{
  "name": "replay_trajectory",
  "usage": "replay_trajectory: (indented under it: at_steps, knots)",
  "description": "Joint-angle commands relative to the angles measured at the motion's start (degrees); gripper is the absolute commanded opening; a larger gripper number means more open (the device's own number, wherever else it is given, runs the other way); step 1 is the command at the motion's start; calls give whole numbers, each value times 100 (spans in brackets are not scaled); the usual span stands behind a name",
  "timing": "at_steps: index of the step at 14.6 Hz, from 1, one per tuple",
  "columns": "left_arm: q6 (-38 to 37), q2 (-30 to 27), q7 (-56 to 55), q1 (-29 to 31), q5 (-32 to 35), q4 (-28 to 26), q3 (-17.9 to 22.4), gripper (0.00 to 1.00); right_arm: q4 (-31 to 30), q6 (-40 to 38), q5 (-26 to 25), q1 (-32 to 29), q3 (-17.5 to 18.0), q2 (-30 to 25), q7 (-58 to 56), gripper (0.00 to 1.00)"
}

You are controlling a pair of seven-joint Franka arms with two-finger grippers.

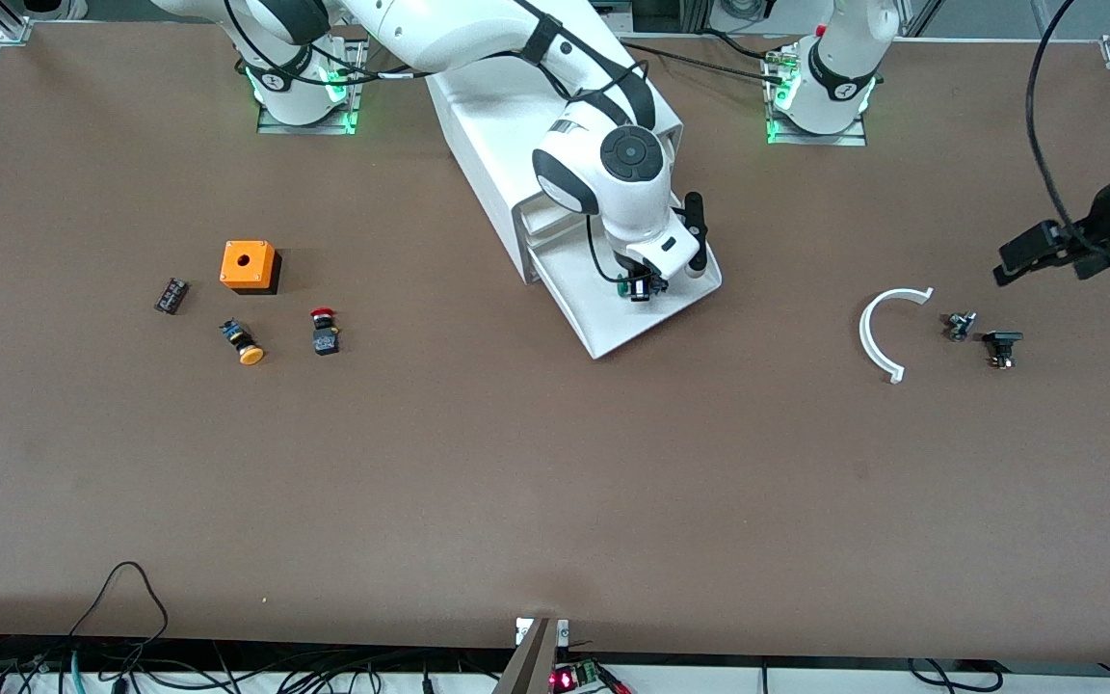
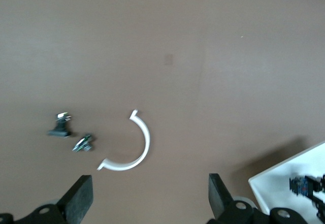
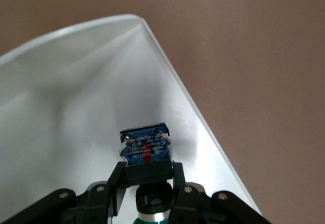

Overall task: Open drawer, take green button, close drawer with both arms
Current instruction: 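Lift the button out with the right gripper while the left gripper reaches the drawer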

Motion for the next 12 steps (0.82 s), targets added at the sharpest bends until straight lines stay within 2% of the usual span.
replay_trajectory:
  at_steps: [1, 3, 5, 7, 9, 10, 12]
  knots:
    - [822, 111, -22, 25, -389, -659, 0, 100, 10, -93, -54, -169, 63, -383, 38, 19]
    - [1525, 296, -83, -18, -530, -1072, -9, 100, 10, -15, -1, -354, 63, -550, 160, 18]
    - [2245, 524, -92, -71, -941, -1494, -35, 100, 10, 143, 8, -626, 142, -586, 485, 18]
    - [3080, 744, -101, -89, -1372, -1968, -289, 100, -60, 92, 8, -820, 151, -804, 940, 18]
    - [4011, 998, -170, -211, -1821, -2347, -641, 100, -375, 161, 208, -1371, 151, -1025, 1696, 18]
    - [4233, 1191, -293, -369, -1840, -2384, -668, 100, -516, 257, 523, -1566, 142, -1095, 1742, 18]
    - [4340, 1735, -844, -808, -2005, -2297, -668, 100, -640, 232, 597, -1830, 134, -1270, 1778, 18]
